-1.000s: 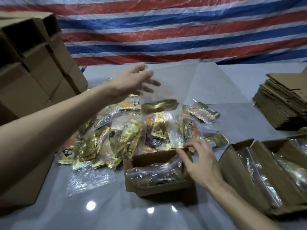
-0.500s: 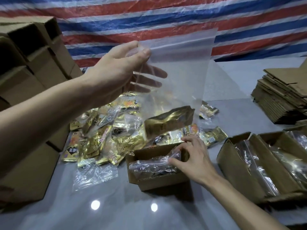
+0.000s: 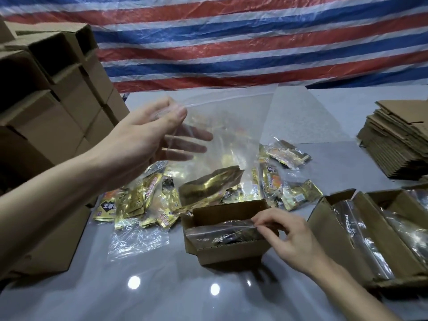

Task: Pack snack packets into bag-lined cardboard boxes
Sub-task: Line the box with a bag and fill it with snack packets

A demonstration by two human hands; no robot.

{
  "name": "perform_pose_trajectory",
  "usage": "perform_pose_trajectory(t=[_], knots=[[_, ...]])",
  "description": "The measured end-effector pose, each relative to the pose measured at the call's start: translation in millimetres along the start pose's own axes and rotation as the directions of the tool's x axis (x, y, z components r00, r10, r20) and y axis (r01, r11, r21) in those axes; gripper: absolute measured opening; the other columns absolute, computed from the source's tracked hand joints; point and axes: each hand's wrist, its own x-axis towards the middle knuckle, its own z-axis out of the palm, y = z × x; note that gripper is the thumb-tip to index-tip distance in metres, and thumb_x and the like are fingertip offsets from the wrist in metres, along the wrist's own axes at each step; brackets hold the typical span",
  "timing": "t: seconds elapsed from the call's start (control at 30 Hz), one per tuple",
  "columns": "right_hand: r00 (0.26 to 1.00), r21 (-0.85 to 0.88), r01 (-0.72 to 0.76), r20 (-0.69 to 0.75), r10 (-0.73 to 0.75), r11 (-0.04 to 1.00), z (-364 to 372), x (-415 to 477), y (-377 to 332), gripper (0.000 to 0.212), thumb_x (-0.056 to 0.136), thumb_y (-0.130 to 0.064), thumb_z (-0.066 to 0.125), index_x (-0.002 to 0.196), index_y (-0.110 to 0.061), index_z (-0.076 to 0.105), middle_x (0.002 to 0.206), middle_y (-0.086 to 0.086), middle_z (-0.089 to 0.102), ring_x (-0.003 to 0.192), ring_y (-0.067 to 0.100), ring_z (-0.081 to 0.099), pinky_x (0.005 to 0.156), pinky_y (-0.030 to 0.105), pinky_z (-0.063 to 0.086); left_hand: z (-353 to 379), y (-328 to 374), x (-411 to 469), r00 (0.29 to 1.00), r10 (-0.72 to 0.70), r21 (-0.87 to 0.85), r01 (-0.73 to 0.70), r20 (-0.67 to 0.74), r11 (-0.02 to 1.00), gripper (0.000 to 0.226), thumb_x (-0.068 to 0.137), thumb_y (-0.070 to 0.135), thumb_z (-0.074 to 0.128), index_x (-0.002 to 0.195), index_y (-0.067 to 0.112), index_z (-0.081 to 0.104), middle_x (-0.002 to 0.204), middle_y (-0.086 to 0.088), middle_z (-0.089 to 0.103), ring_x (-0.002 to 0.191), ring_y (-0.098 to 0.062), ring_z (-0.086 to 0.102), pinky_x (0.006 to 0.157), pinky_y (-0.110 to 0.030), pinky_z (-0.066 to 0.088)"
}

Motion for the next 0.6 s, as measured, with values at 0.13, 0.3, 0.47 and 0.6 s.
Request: perform_pose_trajectory(t=[0.13,0.3,0.47,0.6], knots=[[0.999,-0.113,-0.016,0.036,0.021,0.993,-1,-4,-2,0.024,0.084,-0.002,0.073,0.077,-0.023,0.066,0.085,-0.014,0.068,0.088,0.007,0.064,0.075,0.027,0.050,1,-2,-6,0.998,0.015,-0.014,-0.014,0.063,1.000,0.024,0.104,0.033,0.047,0.086,0.017,0.044,0.112,-0.020,0.073,0.104,-0.041,0.070,0.102,-0.068,0.043],[1.000,-0.247,-0.006,0.001,0.006,0.969,3,-8,2,0.013,0.088,-0.024,0.059,0.075,-0.024,0.061,0.084,-0.017,0.061,0.104,0.010,0.054,0.089,0.036,0.042,8,-14,-11,0.991,0.006,-0.005,-0.005,0.137,1.000,0.022,0.099,0.035,0.047,0.088,0.016,0.045,0.112,-0.019,0.073,0.104,-0.041,0.070,0.100,-0.071,0.043],[0.996,-0.232,-0.086,0.002,0.089,0.969,14,-14,10,0.023,0.089,-0.033,0.051,0.069,-0.026,0.059,0.105,-0.014,0.063,0.128,0.014,0.045,0.102,0.047,0.037,23,-33,-11,0.978,-0.037,0.033,0.031,0.205,0.999,0.023,0.099,0.037,0.047,0.089,0.018,0.044,0.115,-0.015,0.073,0.105,-0.037,0.070,0.100,-0.067,0.046],[0.991,-0.234,-0.131,-0.017,0.131,0.963,16,-16,13,0.041,0.090,-0.049,0.042,0.062,-0.024,0.059,0.107,-0.013,0.064,0.131,0.012,0.043,0.105,0.047,0.036,32,-47,-11,0.973,-0.057,0.130,0.028,0.223,0.991,0.031,0.099,0.046,0.048,0.090,0.017,0.044,0.115,-0.006,0.074,0.104,-0.026,0.072,0.098,-0.057,0.052]])
